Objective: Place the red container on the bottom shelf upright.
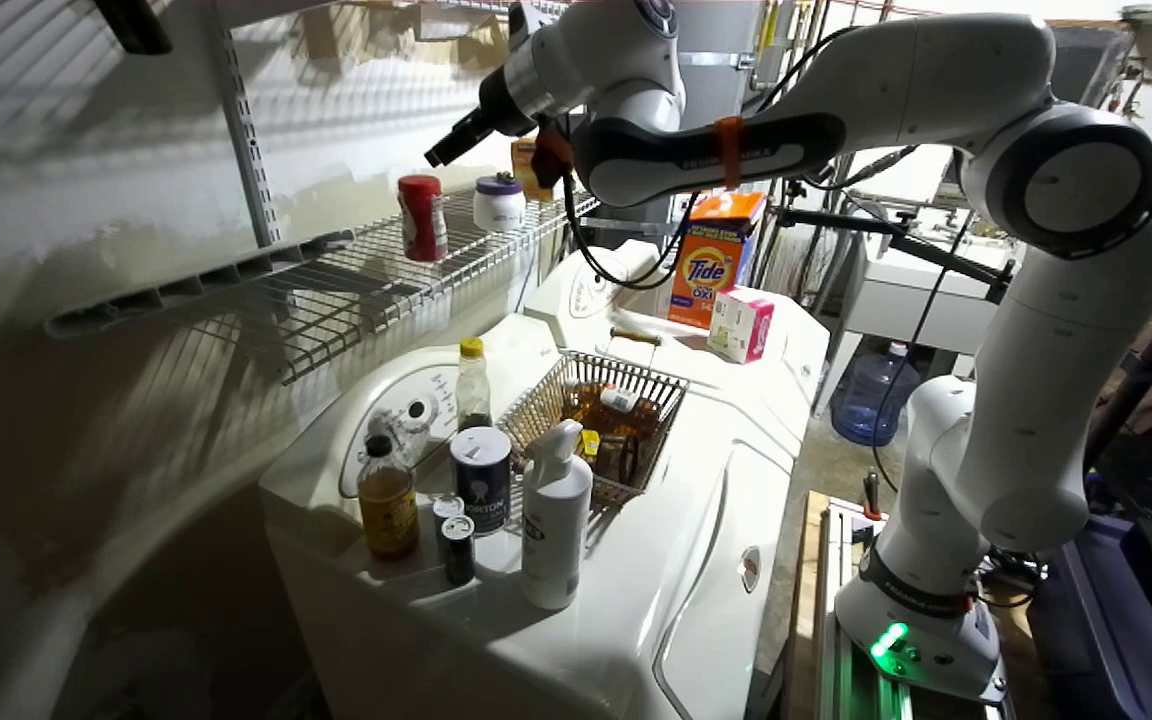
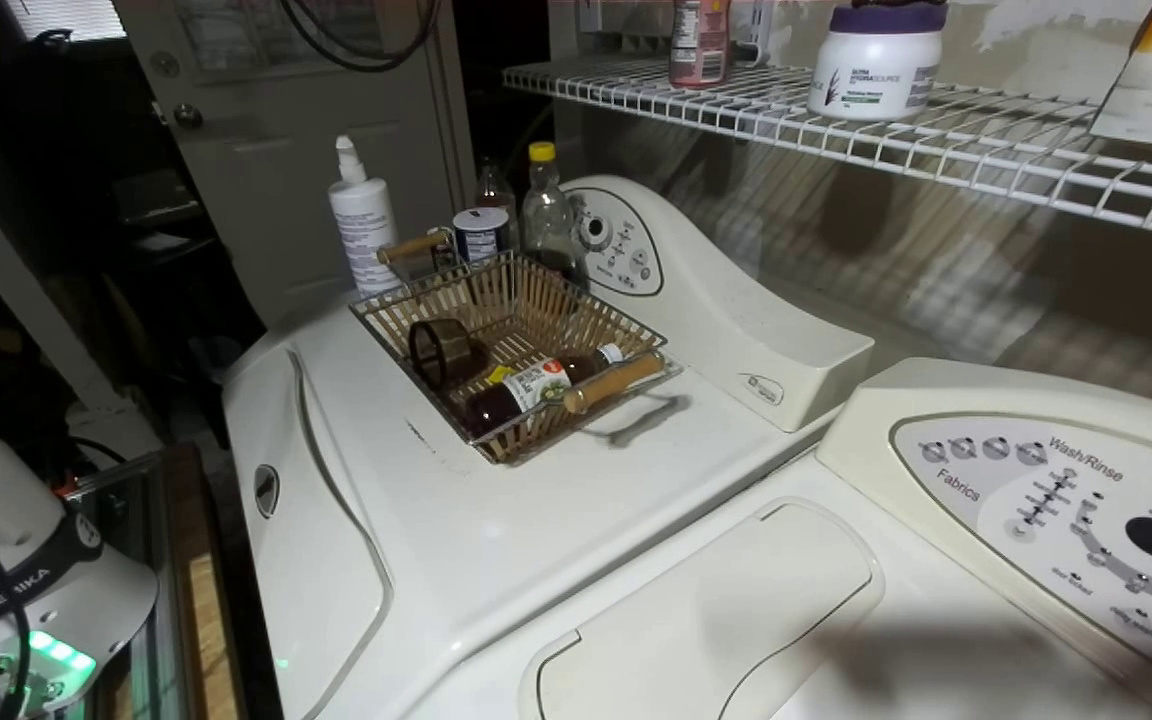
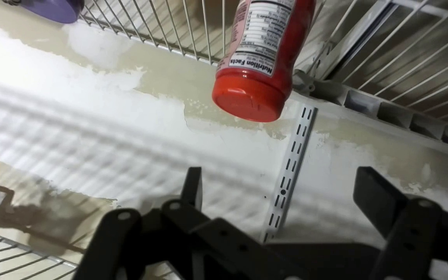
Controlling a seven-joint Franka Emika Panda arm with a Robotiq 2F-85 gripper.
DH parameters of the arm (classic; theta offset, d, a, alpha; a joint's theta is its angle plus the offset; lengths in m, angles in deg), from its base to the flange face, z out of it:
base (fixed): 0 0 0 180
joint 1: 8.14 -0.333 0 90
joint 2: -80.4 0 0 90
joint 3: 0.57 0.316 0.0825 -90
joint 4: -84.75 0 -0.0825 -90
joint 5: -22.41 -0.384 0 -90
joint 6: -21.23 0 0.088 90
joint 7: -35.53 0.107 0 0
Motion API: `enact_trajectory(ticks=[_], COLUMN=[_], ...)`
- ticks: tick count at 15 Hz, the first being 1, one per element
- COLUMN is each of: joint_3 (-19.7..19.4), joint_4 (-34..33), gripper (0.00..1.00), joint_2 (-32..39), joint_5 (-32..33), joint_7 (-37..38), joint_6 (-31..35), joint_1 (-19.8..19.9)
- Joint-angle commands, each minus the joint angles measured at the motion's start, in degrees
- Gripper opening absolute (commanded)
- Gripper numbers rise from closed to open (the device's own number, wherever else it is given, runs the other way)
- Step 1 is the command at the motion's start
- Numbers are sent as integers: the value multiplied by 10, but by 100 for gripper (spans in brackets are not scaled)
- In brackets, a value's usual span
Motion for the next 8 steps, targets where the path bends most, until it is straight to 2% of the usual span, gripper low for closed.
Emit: enact_trajectory(ticks=[1,2,8], joint_3=[7,3,4], joint_4=[26,6,11], gripper=[100,100,100], joint_2=[-35,-11,-18], joint_5=[68,23,47], joint_7=[36,9,18], joint_6=[-27,-10,-15], joint_1=[0,0,0])
